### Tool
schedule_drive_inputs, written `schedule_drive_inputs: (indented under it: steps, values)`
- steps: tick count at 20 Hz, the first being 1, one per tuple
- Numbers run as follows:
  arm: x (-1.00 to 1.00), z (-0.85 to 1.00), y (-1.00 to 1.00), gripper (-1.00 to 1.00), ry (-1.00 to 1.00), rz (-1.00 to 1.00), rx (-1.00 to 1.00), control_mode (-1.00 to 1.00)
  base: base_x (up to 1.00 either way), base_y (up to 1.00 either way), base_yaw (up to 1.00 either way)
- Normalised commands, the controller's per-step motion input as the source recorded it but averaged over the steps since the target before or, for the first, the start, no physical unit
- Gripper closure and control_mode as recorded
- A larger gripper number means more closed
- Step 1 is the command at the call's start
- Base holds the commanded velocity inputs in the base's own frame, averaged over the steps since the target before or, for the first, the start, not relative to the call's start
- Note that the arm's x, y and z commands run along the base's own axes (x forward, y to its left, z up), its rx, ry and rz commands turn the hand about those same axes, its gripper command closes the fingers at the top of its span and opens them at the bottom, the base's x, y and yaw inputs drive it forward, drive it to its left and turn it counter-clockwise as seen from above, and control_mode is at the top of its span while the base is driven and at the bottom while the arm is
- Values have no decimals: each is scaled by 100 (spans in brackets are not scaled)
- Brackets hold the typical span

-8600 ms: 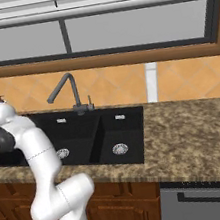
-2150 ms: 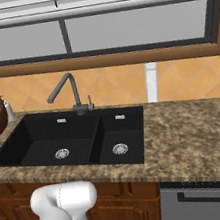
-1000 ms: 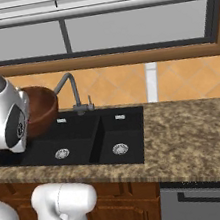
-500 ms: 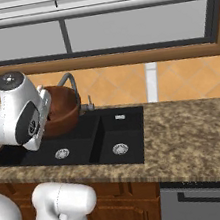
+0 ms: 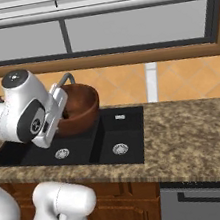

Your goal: Pick the bell pepper from the sink and place it in the bowl. Then pick the bowl and place it in the microwave. Then close the microwave door and press the start button.

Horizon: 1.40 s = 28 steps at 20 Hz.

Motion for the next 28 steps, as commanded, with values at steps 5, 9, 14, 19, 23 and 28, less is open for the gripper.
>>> schedule_drive_inputs:
  steps: [5, 9, 14, 19, 23, 28]
  values:
    - [0, -3, -1, 100, 0, -10, -6, 100, -16, -10, 0]
    - [0, 0, 0, 100, 0, 0, 0, 100, -84, -15, 16]
    - [0, 0, 0, 100, 0, 0, 0, 100, -48, -8, -10]
    - [0, 0, 0, 100, 0, 0, 0, 100, 0, -2, -95]
    - [0, 0, 0, 100, 0, 0, 0, 100, 0, 0, -100]
    - [0, 0, 0, 100, 0, 0, 0, 100, 0, -11, -96]
